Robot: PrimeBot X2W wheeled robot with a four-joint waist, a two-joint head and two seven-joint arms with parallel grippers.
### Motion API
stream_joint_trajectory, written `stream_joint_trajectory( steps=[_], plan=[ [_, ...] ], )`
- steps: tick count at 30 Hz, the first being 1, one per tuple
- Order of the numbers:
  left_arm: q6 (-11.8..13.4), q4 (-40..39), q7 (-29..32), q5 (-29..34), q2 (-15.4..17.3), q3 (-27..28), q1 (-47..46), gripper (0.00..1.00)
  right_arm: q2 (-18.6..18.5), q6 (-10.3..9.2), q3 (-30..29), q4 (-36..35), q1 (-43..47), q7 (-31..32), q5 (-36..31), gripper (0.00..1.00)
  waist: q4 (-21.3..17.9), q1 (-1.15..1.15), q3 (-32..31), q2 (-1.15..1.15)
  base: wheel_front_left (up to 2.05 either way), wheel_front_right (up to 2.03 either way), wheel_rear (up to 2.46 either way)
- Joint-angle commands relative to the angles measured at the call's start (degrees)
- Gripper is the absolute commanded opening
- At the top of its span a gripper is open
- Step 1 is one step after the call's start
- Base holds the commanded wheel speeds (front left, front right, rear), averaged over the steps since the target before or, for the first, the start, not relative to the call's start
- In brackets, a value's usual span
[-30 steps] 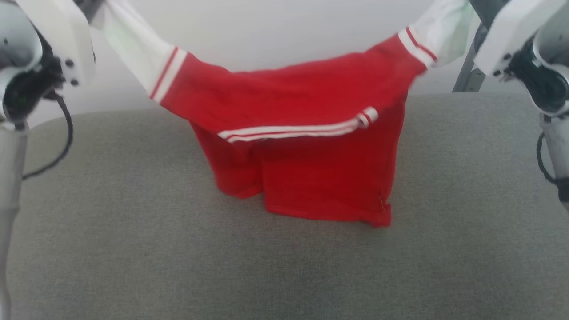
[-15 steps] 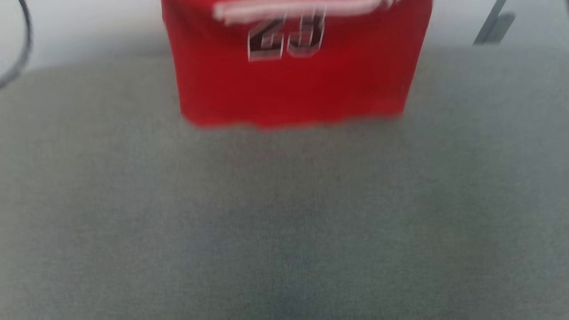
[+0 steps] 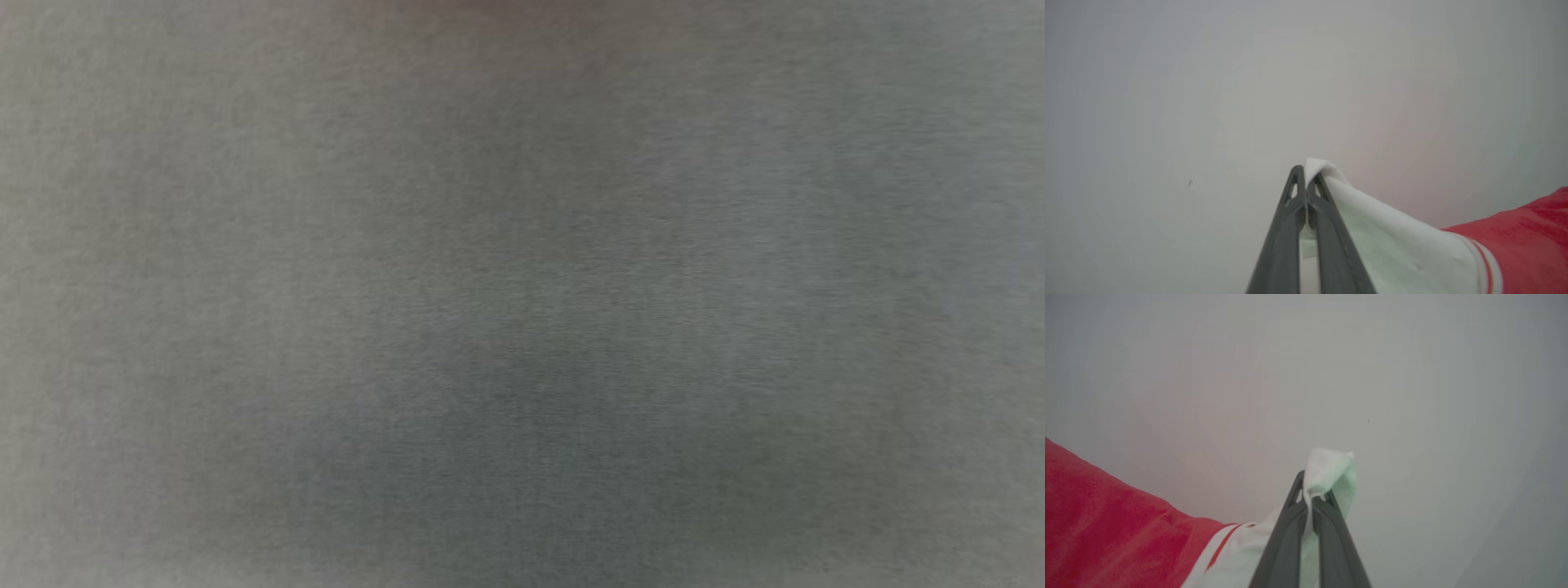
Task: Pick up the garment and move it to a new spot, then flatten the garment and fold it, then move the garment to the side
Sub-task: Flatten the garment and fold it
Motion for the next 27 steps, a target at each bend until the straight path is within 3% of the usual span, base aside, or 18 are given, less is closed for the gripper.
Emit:
stream_joint_trajectory(
  steps=[1,6,13,16,22,27],
  plan=[
    [-0.04,1.01,-0.14,-0.32,0.14,-0.55,0.93,0.0,0.35,-0.09,-0.26,0.51,2.11,-0.15,0.36,0.0,1.25,0.0,0.99,0.0,0.0,0.0,0.0],
    [-0.05,5.7,0.11,-4.72,-0.83,-5.09,6.63,0.0,0.91,-0.1,1.23,5.07,8.88,-0.17,1.94,0.0,1.94,0.0,-1.3,0.0,0.0,0.0,0.0],
    [-0.05,7.43,9.52,-12.95,-0.07,-10.31,19.68,0.0,2.9,-0.09,4.78,10.68,18.69,4.05,16.43,0.0,2.01,0.0,-7.23,0.0,0.0,0.0,0.0],
    [-0.06,5.47,13.08,-15.98,1.37,-12.09,26.48,0.0,1.28,-0.09,9.66,8.63,23.65,7.18,21.76,0.0,1.78,0.0,-9.66,0.0,0.0,0.0,0.0],
    [-0.01,-0.96,18.64,-20.57,5.39,-13.25,39.48,0.0,-5.59,-0.09,19.89,-0.66,35.27,14.78,31.88,0.0,1.67,0.0,-14.03,0.0,0.0,0.0,0.0],
    [3.38,-11.15,22.14,-23.48,9.19,-12.59,50.89,0.0,-12.48,-0.09,24.88,-10.65,45.27,21.58,40.02,0.0,1.36,0.0,-16.48,0.0,0.0,0.0,0.0]
  ],
)
